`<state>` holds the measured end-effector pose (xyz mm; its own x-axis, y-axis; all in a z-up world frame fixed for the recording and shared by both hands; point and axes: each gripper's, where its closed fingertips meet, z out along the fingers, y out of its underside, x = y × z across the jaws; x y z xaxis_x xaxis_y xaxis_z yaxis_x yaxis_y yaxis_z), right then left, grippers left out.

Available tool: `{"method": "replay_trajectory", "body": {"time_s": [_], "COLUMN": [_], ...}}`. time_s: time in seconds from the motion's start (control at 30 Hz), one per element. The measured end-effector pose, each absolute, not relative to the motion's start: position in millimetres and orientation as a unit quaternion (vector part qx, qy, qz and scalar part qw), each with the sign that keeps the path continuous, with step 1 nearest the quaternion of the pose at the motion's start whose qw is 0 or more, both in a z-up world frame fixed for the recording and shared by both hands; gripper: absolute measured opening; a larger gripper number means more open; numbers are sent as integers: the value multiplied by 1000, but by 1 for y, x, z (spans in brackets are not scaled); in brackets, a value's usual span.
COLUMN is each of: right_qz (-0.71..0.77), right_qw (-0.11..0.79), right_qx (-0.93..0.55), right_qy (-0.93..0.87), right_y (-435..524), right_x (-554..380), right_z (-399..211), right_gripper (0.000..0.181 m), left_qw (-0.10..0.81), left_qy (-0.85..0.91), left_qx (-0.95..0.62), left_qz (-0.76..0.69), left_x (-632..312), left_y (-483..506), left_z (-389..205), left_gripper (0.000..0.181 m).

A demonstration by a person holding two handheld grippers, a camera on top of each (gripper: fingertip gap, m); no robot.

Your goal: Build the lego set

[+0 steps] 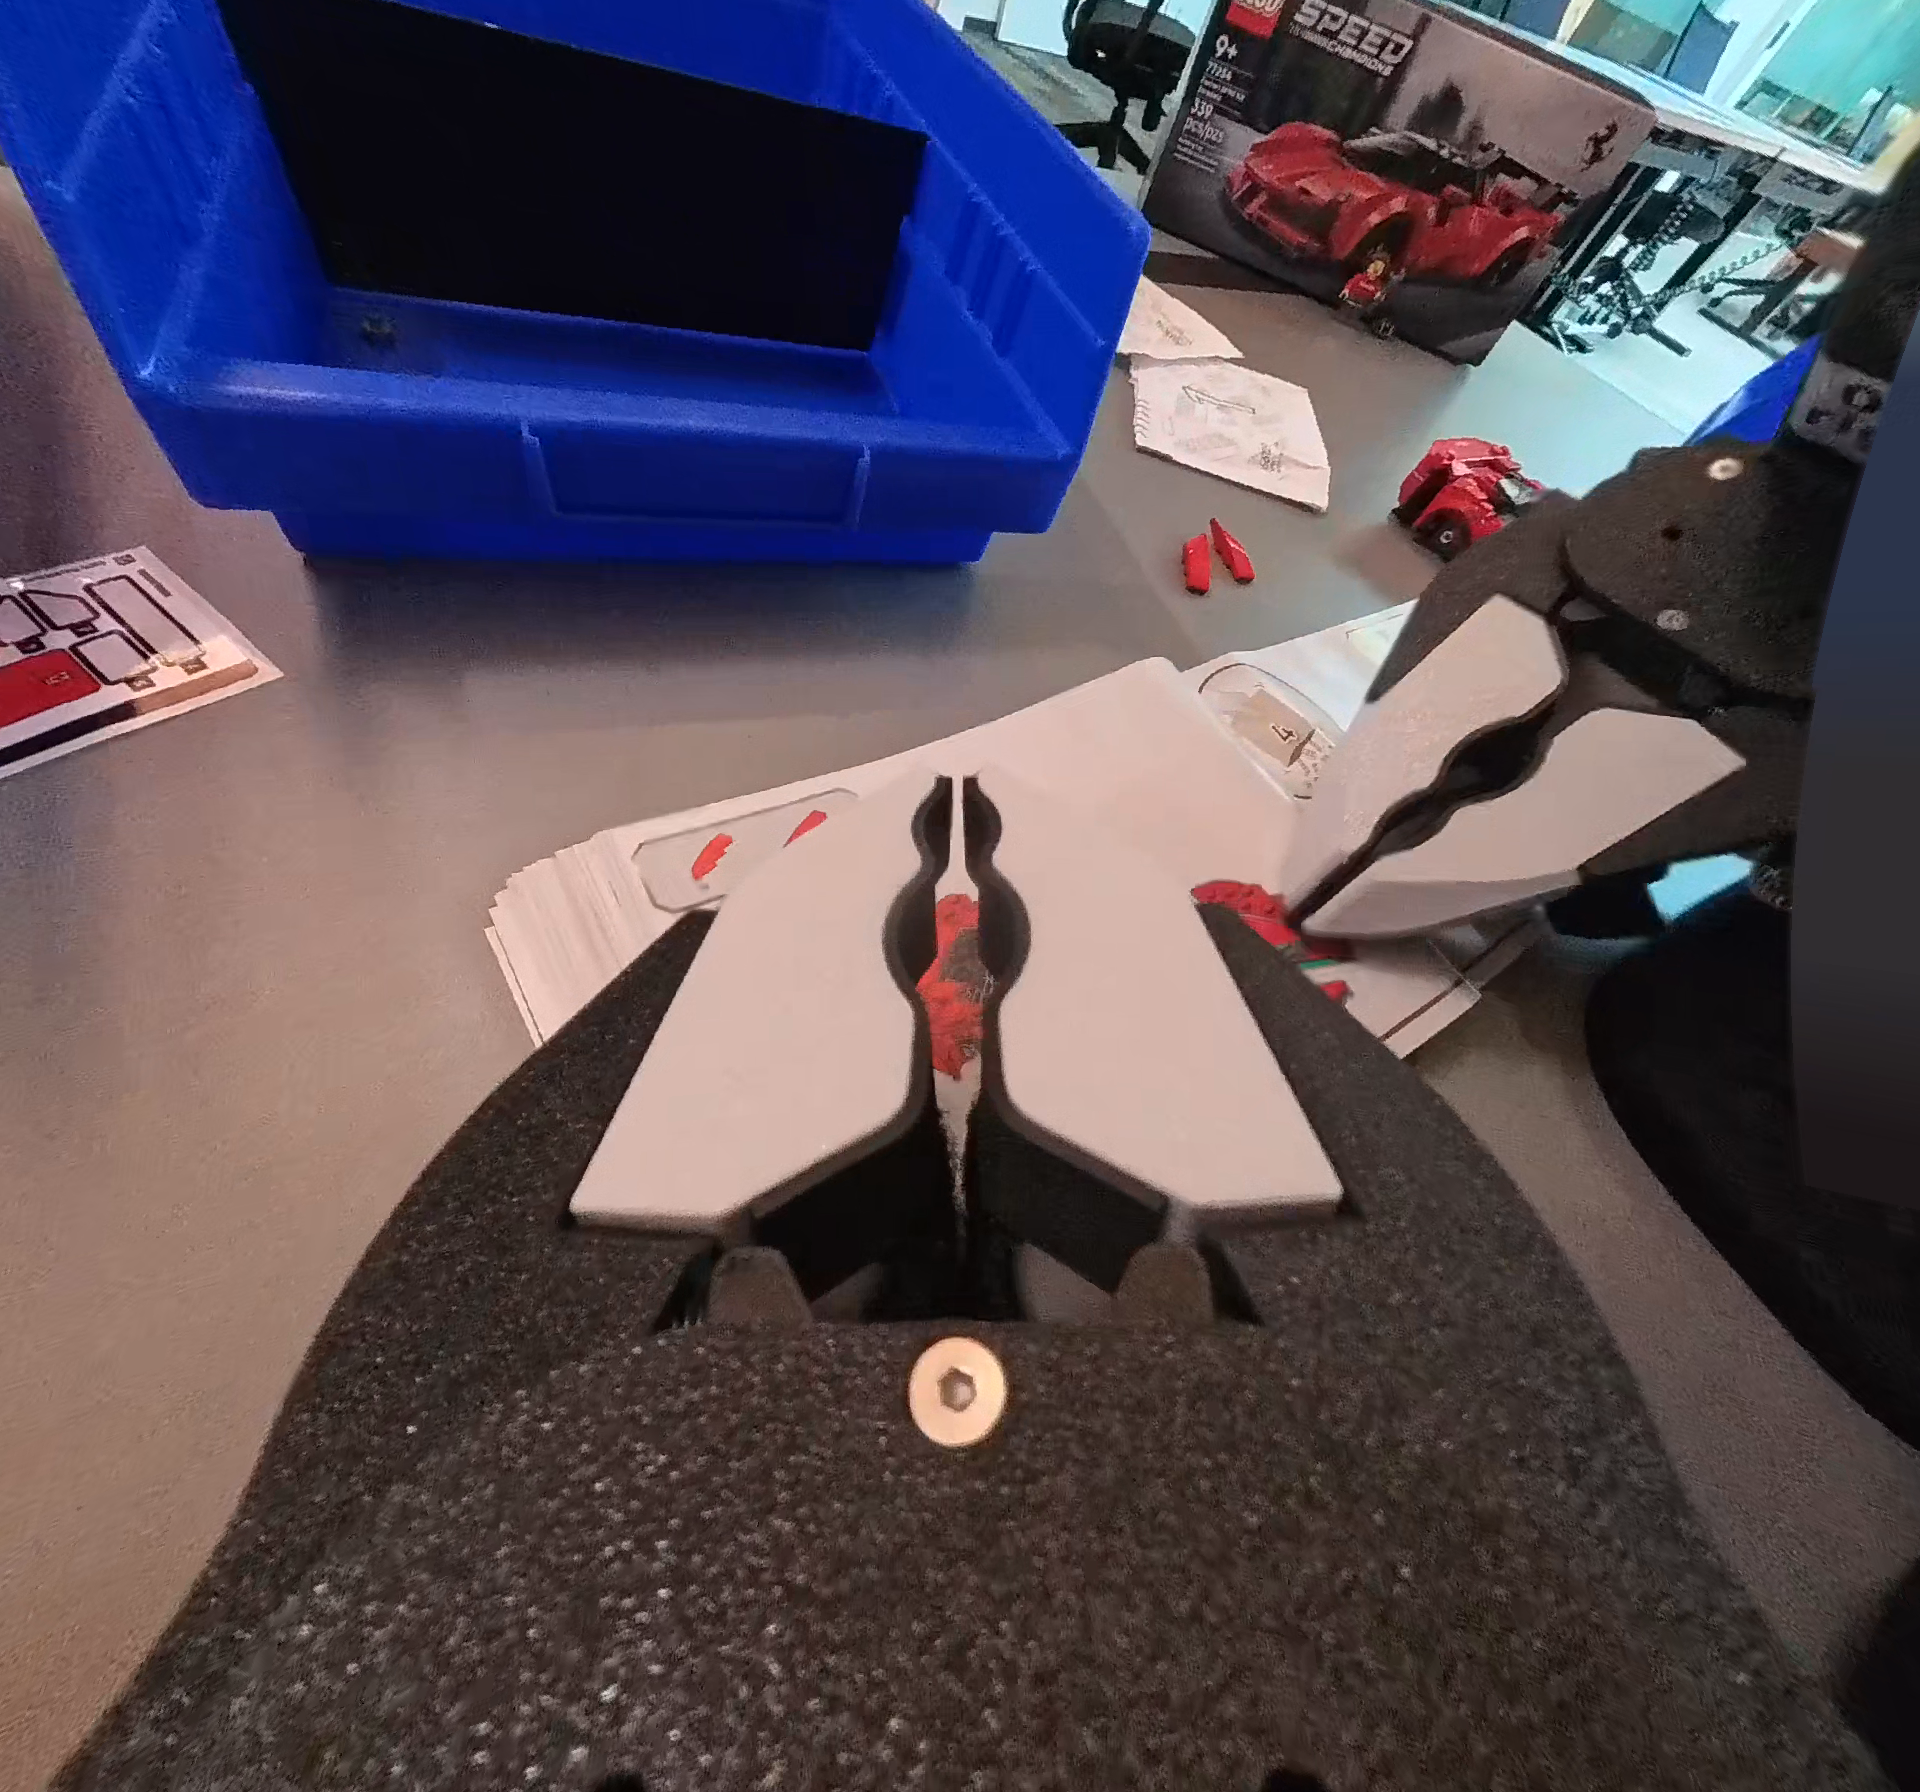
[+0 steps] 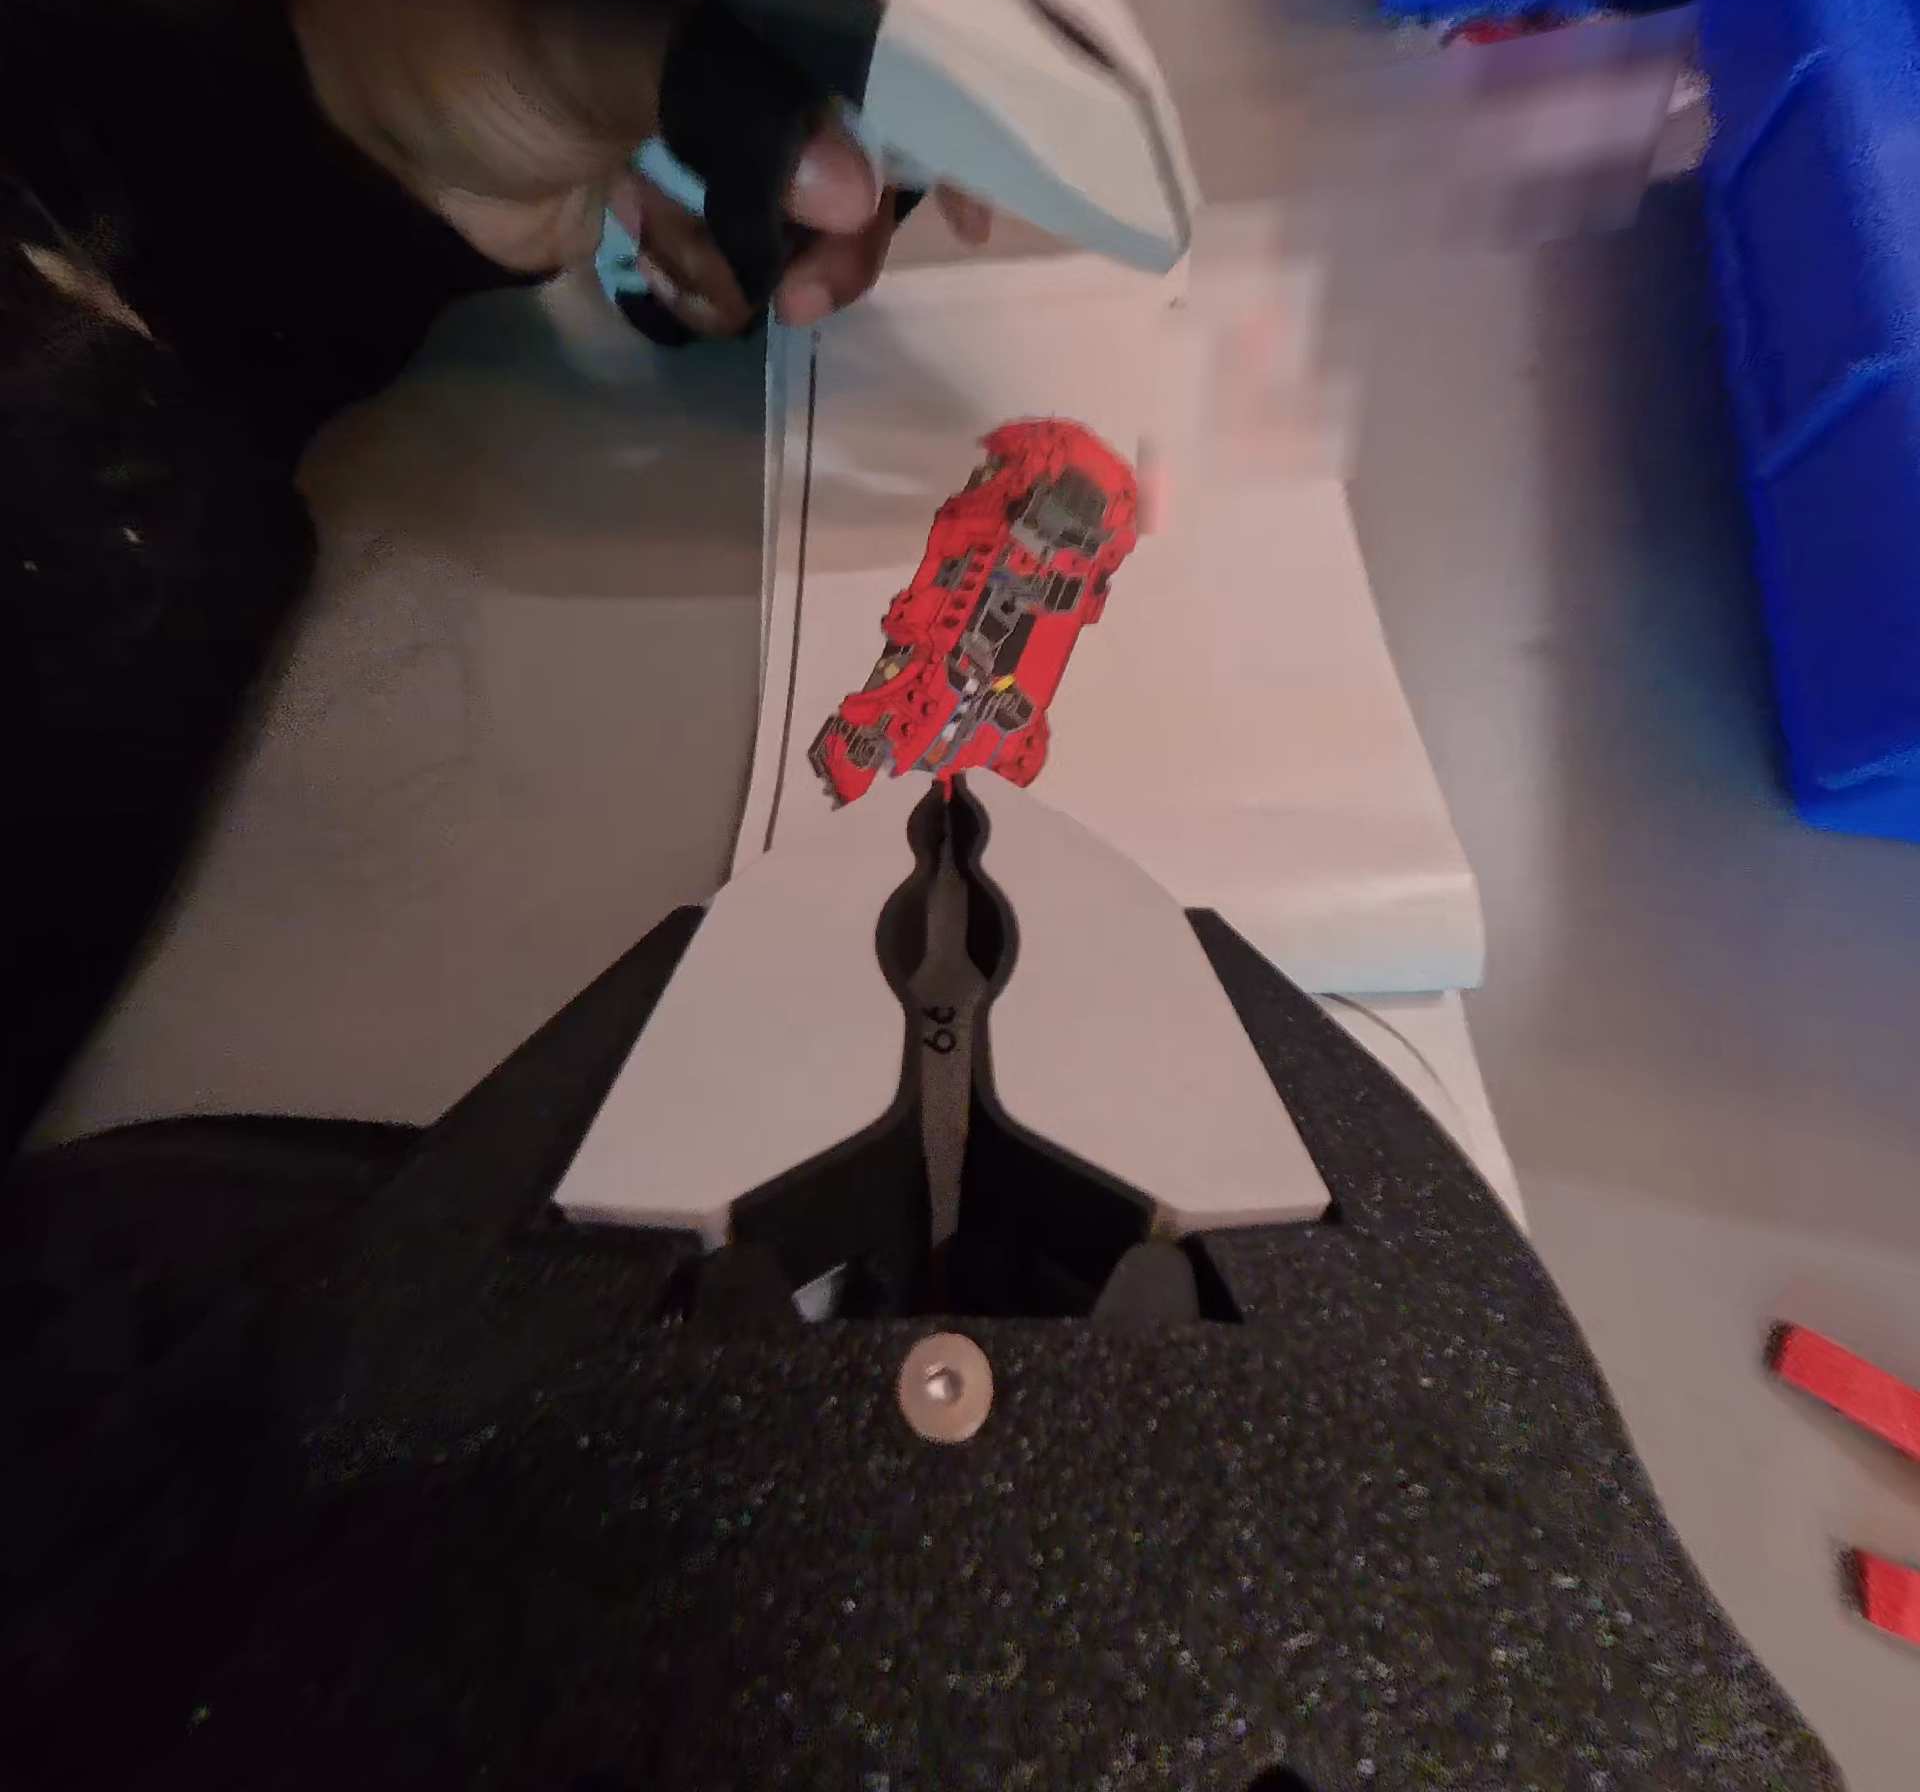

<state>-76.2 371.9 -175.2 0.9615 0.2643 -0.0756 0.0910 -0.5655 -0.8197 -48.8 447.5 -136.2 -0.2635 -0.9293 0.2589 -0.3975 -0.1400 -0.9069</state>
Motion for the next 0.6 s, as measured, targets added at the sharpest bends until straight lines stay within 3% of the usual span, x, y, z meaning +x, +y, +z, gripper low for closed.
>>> {"method": "replay_trajectory", "body": {"time_s": [0.13,0.27,0.43,0.6], "right_qz": [-4,-69,-62,-31], "right_qw": [474,348,214,130], "right_qx": [-880,-920,-971,-932], "right_qy": [44,168,-83,-336], "right_y": [348,297,302,314], "right_x": [-10,57,68,73], "right_z": [-140,-149,-150,-171], "right_gripper": [13,25,19,16], "left_qw": [252,250,241,242], "left_qy": [619,630,634,627], "left_qx": [-544,-542,-538,-539], "left_qz": [-508,-497,-500,-508], "left_x": [-49,-46,-48,-52], "left_y": [446,448,448,447], "left_z": [-137,-140,-143,-145], "left_gripper": [2,1,1,1]}}
